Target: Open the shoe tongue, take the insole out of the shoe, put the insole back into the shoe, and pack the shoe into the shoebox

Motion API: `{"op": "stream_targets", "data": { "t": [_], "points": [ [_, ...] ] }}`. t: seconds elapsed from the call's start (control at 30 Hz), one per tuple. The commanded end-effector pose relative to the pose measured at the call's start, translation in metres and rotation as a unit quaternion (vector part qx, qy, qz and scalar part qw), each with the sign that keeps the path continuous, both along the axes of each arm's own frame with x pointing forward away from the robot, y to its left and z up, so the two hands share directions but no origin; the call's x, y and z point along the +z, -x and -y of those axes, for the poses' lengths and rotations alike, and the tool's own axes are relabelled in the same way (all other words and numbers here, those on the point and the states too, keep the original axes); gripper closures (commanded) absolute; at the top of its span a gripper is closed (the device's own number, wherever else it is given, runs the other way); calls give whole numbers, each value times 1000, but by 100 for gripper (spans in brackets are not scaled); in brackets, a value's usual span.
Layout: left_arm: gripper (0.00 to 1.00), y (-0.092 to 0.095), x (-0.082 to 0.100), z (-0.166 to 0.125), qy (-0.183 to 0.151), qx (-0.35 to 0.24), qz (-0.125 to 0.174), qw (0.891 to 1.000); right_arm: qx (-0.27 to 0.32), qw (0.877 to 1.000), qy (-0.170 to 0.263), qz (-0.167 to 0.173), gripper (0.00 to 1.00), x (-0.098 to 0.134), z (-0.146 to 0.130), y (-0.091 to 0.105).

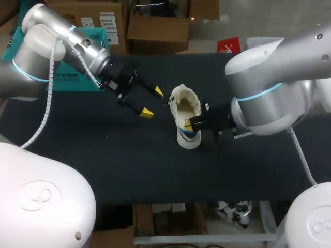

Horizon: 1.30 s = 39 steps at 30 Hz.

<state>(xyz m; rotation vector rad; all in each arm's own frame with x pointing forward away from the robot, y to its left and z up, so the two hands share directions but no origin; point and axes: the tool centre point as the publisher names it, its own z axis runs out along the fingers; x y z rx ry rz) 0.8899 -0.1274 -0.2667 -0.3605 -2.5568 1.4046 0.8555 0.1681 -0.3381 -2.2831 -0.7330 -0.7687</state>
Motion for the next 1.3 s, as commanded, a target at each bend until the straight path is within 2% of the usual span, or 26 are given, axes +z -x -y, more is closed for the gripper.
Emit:
{"op": "stream_targets", "data": {
  "t": [0.03, 0.1, 0.13, 0.23, 0.53, 0.7, 0.8, 0.9, 1.03, 1.13, 1.3],
  "points": [
    [0, 2, 3, -5, -11, 20, -10, 1000, 25, 999, 18, -33, 100, -20, -5, -20],
    [0, 1, 4, -8, -19, 25, -30, 999, 27, 999, 17, -35, 100, -26, -4, -24],
    [0, 0, 5, -10, -22, 31, -31, 999, 28, 999, 17, -37, 100, -29, -3, -26],
    [0, -3, 9, -17, -39, 38, -67, 996, 27, 999, 24, -40, 100, -37, -1, -30],
    [0, -3, 9, -17, -39, 38, -67, 996, 24, 999, 18, -43, 100, -64, 1, -31],
    [0, -3, 9, -17, -39, 38, -67, 996, 15, 999, 18, -43, 100, -68, 2, -26],
    [0, -3, 9, -17, -39, 38, -67, 996, 15, 999, 19, -31, 100, -55, 4, -21],
    [0, -3, 9, -17, -39, 38, -67, 996, 27, 1000, -3, -4, 100, -36, 11, -14],
    [0, -3, 9, -17, -39, 38, -67, 996, 37, 999, -13, 11, 100, -15, 23, -7],
    [0, 7, 10, -13, -52, 43, -62, 996, 56, 998, -28, 20, 100, -2, 36, -4],
    [0, 20, 7, -9, -88, 90, -61, 990, 83, 995, -53, 28, 100, 8, 51, -4]
  ]
}}
